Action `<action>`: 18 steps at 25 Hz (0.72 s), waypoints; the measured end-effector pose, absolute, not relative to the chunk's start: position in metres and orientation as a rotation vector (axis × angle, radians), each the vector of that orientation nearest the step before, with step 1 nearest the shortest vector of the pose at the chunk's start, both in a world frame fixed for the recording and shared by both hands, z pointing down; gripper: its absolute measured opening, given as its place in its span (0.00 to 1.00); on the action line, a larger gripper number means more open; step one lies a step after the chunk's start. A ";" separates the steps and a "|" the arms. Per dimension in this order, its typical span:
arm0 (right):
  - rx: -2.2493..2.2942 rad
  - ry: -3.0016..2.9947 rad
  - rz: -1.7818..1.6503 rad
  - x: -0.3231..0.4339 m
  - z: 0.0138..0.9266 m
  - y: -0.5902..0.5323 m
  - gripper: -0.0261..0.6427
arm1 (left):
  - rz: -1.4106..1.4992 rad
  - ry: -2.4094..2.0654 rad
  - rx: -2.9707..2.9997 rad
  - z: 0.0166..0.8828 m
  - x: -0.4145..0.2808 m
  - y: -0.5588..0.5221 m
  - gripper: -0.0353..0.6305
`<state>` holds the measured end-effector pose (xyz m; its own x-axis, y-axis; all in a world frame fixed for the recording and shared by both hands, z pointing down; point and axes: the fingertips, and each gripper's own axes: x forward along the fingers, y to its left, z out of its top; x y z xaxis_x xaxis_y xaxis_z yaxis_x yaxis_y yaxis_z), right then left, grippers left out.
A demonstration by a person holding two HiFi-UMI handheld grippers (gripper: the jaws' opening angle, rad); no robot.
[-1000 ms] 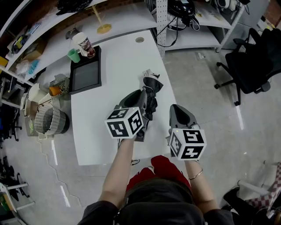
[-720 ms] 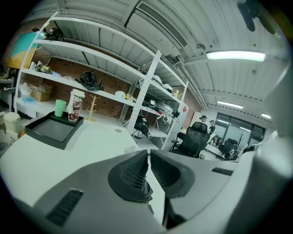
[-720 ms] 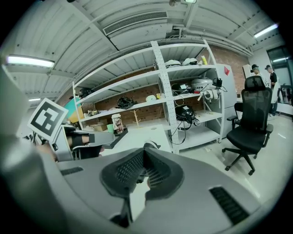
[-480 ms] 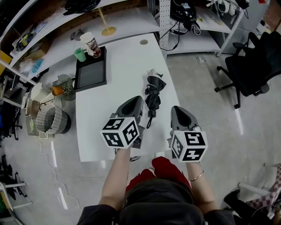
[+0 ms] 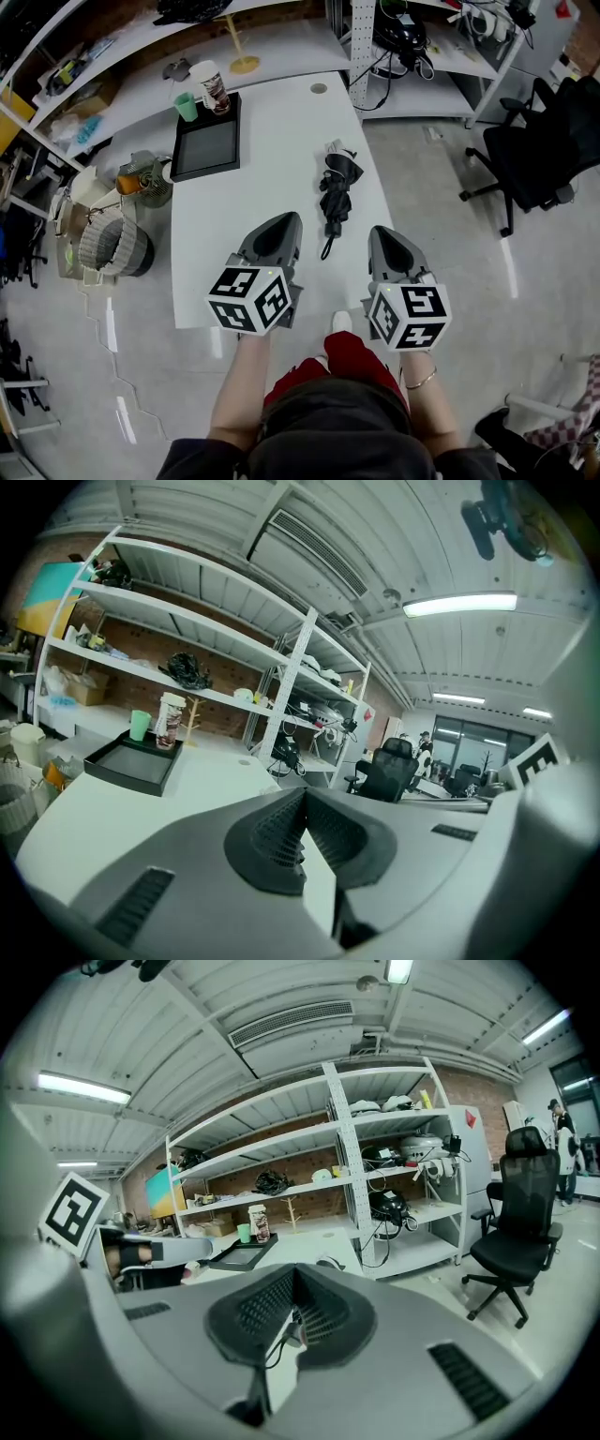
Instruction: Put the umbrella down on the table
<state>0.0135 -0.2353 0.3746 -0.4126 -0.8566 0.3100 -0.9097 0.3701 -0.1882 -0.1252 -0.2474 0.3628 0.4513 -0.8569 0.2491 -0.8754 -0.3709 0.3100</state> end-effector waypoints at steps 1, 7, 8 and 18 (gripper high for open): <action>1.604 -2.469 0.496 0.013 0.373 -0.231 0.07 | 0.063 -1.466 2.317 0.361 -0.127 -0.242 0.07; 1.591 -2.493 0.451 0.006 0.360 -0.207 0.07 | 0.048 -1.472 2.334 0.350 -0.138 -0.212 0.07; 1.588 -2.496 0.442 0.005 0.357 -0.203 0.07 | 0.044 -1.474 2.334 0.349 -0.139 -0.207 0.07; 1.568 -2.539 0.405 -0.007 0.344 -0.164 0.07 | 0.031 -1.488 2.368 0.336 -0.149 -0.169 0.07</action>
<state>-0.0071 -0.1640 0.3444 -0.4514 -0.8569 0.2490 -0.8918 0.4239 -0.1580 -0.1491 -0.1689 0.3360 0.4501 -0.8707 0.1981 -0.8782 -0.3915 0.2748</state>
